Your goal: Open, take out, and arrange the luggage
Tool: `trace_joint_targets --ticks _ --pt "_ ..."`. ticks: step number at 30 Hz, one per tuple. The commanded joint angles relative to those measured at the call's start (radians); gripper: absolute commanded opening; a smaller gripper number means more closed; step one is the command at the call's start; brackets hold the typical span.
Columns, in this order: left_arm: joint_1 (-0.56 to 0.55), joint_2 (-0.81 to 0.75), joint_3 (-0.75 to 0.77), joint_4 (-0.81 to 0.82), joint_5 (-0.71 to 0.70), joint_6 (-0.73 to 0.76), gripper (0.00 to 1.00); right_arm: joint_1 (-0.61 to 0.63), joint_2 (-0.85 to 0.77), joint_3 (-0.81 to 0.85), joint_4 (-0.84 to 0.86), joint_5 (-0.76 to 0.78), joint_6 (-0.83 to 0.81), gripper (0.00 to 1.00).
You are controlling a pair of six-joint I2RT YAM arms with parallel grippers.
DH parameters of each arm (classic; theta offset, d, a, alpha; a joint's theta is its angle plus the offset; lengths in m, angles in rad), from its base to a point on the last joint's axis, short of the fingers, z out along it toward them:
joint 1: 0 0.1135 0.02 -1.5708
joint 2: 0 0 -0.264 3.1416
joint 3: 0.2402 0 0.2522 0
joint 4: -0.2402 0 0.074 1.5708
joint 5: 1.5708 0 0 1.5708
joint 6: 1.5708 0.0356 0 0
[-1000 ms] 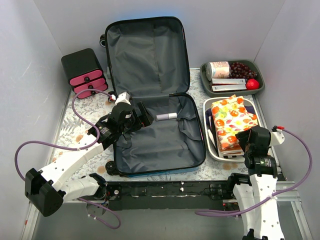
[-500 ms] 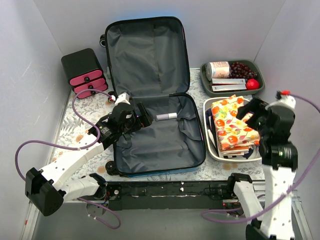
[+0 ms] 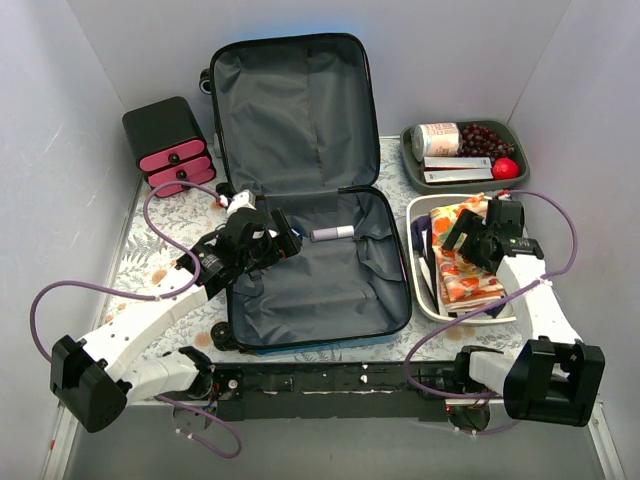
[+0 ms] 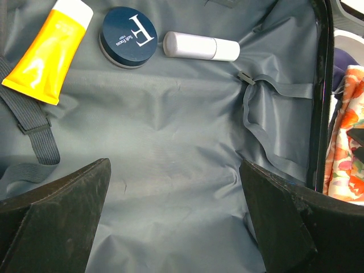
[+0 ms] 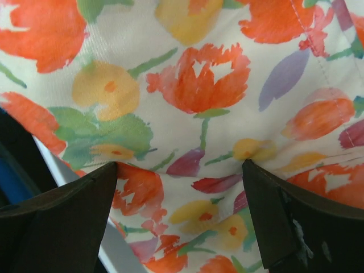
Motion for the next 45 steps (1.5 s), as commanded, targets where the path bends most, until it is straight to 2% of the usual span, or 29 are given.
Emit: trace_joint_targets --ticks 1,4,11,15,20,25,27,32,36,40,41,43,44,45 --pt "0.001 -0.035 -0.011 -0.025 -0.027 -0.023 0.98 -0.002 0.013 -0.132 0.097 0.206 0.093 0.98" --pt "0.003 -0.034 -0.019 -0.028 -0.023 -0.031 0.98 -0.002 0.057 -0.183 0.148 0.190 0.103 0.98" --pt "0.001 -0.038 -0.025 -0.051 -0.011 -0.048 0.98 -0.002 0.163 -0.173 0.161 0.170 0.090 0.98" --pt "0.001 -0.058 -0.022 -0.076 -0.017 -0.054 0.98 -0.002 0.096 -0.139 0.144 0.128 0.032 0.98" --pt "0.001 -0.081 -0.016 -0.110 -0.029 -0.029 0.98 0.001 -0.030 -0.027 0.075 -0.057 -0.094 0.98" --pt "0.001 -0.096 0.005 -0.148 -0.050 -0.005 0.98 0.042 -0.122 0.065 0.013 -0.064 -0.101 0.98" --pt "0.001 -0.099 0.015 -0.160 -0.064 -0.005 0.98 0.068 -0.131 0.088 -0.002 -0.061 -0.107 0.98" --pt "0.001 -0.087 0.080 -0.197 -0.112 0.049 0.98 0.258 -0.133 0.163 -0.017 -0.048 -0.147 0.98" --pt "0.013 -0.029 0.195 -0.266 -0.256 0.047 0.98 0.373 -0.137 0.163 0.035 -0.113 -0.196 0.98" --pt "0.110 0.014 0.272 -0.185 -0.226 0.164 0.98 0.407 -0.165 0.140 0.062 -0.221 -0.227 0.98" --pt "0.204 0.028 0.288 -0.170 -0.193 0.182 0.98 0.413 -0.175 0.122 0.070 -0.235 -0.233 0.98" --pt "0.308 0.084 0.350 -0.139 -0.097 0.228 0.98 0.415 -0.208 0.107 0.096 -0.265 -0.250 0.97" --pt "0.392 0.112 0.381 -0.134 -0.078 0.245 0.98 0.418 -0.215 0.101 0.099 -0.260 -0.252 0.97" --pt "0.421 0.141 0.410 -0.133 -0.084 0.254 0.98 0.418 -0.223 0.099 0.098 -0.254 -0.259 0.97"
